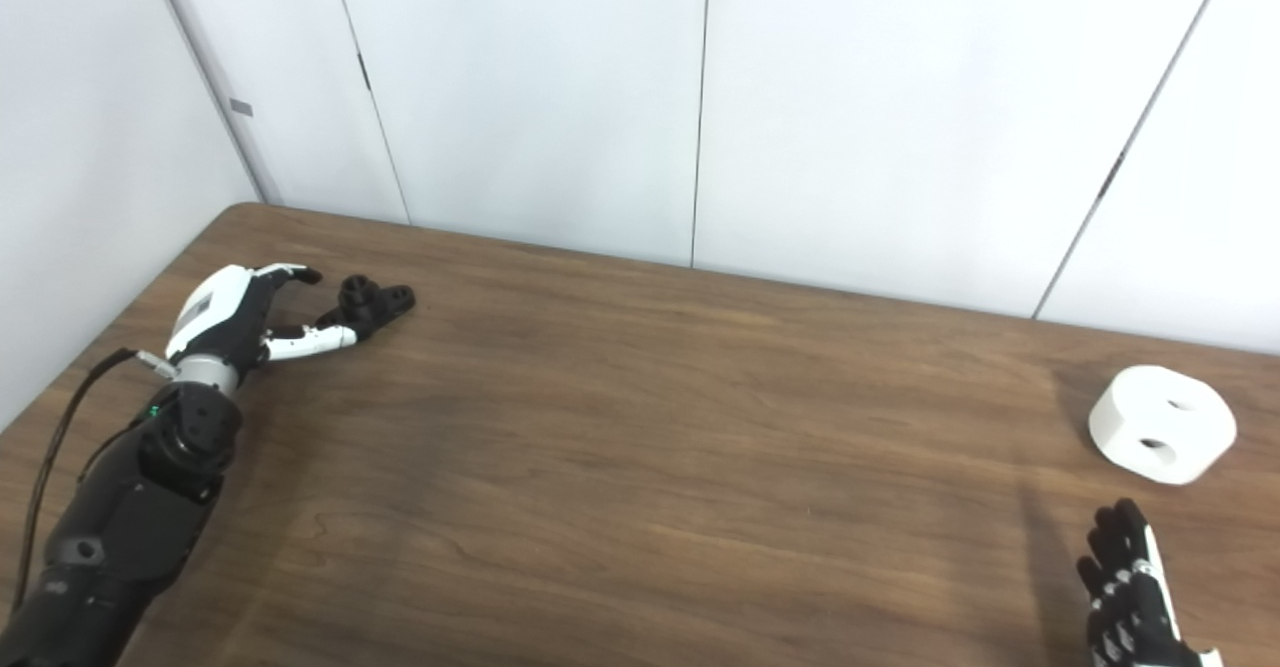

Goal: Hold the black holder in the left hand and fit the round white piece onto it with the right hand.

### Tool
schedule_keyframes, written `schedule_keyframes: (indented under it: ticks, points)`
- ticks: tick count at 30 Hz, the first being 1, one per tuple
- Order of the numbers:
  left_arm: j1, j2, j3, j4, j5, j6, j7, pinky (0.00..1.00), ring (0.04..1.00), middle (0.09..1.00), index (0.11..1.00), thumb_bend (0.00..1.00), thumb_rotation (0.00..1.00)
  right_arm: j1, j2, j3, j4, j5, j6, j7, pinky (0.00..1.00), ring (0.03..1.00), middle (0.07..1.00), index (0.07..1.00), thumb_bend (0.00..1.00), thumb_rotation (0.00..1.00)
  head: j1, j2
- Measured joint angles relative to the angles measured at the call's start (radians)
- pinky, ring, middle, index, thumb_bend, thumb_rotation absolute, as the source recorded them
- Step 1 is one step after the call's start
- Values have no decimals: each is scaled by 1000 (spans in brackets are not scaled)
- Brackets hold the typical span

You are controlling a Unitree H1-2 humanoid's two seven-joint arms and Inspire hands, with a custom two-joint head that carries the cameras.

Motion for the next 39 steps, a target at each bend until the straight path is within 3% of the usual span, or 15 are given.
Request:
schedule_keyframes:
  ticks: [14, 31, 39]
  points:
    - [-20, 0, -13, 18, -6, 5, -12, 1000, 996, 924, 757, 909, 347, 0, 0, 0, 0, 2, 0, 0, 1000, 1000, 981, 992, 730, 1000, -3, 9]
    - [-26, 21, -56, 66, -2, 7, -12, 1000, 996, 924, 754, 892, 358, 0, 0, 0, -2, 2, 3, -4, 1000, 1000, 988, 1000, 726, 1000, -2, 20]
    - [-31, 31, -70, 71, -2, 4, -12, 1000, 980, 902, 708, 870, 340, 0, 0, 1, -2, -1, 5, -8, 1000, 1000, 980, 994, 737, 1000, -3, 25]
